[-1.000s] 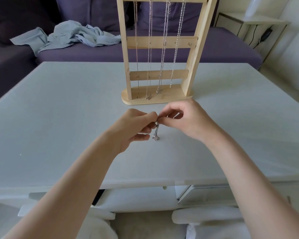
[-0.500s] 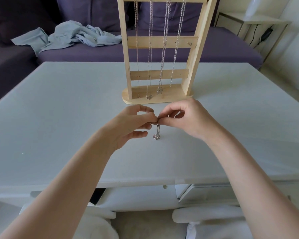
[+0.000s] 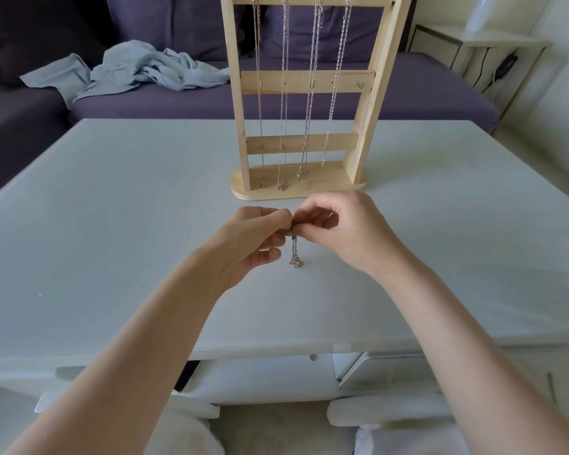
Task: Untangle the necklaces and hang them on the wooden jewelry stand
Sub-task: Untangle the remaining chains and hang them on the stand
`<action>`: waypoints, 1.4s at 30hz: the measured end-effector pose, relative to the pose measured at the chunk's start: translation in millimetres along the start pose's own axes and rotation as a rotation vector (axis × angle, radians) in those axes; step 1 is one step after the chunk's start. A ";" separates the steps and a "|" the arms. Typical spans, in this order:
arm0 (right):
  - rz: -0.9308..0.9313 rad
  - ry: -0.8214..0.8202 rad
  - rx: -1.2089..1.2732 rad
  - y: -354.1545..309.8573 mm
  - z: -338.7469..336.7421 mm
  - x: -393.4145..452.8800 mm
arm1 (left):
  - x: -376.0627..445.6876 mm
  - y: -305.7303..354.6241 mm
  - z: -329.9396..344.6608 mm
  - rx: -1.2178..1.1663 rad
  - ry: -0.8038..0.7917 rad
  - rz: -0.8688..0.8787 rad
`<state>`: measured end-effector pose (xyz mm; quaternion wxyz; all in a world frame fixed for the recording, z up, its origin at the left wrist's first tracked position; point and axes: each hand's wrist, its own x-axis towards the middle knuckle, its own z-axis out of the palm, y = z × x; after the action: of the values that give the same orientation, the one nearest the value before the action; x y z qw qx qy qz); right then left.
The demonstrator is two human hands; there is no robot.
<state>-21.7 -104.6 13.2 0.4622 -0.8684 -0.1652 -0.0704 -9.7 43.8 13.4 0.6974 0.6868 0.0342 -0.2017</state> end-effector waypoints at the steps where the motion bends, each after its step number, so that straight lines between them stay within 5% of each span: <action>1: 0.010 0.005 0.016 0.2 0.2 0.4 | -0.5 0.1 -0.1 -0.009 -0.004 0.005; 8: 0.140 0.061 0.279 -1.1 -7.9 1.4 | -1.1 4.1 -5.6 0.084 -0.014 0.225; 19: 0.270 0.157 0.507 -1.9 -5.0 2.3 | 0.2 -3.4 3.9 0.281 -0.013 0.277; 27: 0.239 0.263 0.483 -3.4 1.8 10.0 | 4.4 1.2 2.5 0.299 0.083 0.388; 42: 0.246 0.184 0.293 -5.1 2.7 12.0 | 16.0 -0.5 0.6 0.473 0.189 0.490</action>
<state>-12.4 -97.1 19.0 0.6018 -0.7955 -0.0236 -0.0675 4.6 39.4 7.7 0.5406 0.8327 -0.1151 0.0338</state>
